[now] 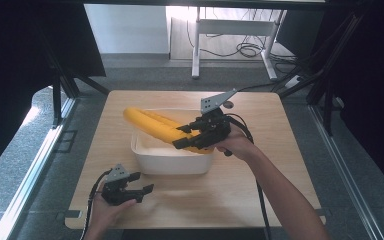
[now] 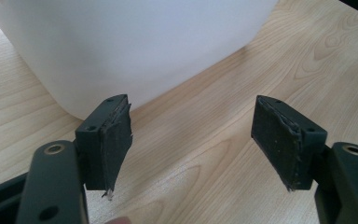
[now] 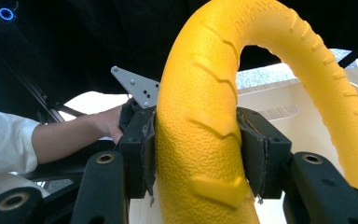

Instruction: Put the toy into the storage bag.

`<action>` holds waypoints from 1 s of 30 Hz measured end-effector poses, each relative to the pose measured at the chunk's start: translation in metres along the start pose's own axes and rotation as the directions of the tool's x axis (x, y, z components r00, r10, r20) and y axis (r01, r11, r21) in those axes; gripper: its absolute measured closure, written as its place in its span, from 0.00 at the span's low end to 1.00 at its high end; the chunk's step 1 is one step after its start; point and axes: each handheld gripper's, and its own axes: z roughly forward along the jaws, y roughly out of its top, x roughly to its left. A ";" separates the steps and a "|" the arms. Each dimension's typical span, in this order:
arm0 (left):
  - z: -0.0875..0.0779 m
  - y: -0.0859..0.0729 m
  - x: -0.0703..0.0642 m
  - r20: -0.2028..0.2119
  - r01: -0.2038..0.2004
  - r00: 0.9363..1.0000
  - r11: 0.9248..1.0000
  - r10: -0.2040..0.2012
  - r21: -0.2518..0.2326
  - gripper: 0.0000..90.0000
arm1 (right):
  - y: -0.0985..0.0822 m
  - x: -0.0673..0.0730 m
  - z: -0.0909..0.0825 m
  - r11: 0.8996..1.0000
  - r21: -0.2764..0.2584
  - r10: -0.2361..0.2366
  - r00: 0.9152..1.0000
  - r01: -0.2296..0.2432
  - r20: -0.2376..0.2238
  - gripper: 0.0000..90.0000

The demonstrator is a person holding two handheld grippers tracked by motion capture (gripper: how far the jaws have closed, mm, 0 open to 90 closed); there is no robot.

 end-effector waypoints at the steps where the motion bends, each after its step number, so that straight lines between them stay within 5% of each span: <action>1: 0.000 0.000 0.000 0.001 0.001 1.000 1.000 -0.001 -0.001 0.32 | 0.000 0.000 0.000 1.000 -0.002 -0.002 1.000 0.002 0.006 0.54; 22: 0.001 0.002 0.001 0.001 0.019 1.000 1.000 -0.019 -0.009 0.32 | -0.001 0.011 -0.021 0.998 -0.048 -0.030 0.997 0.033 0.070 0.43; 30: 0.001 0.002 0.002 -0.002 0.020 1.000 1.000 -0.020 -0.006 0.32 | -0.013 0.009 -0.043 0.991 -0.128 -0.015 0.991 0.032 0.131 0.44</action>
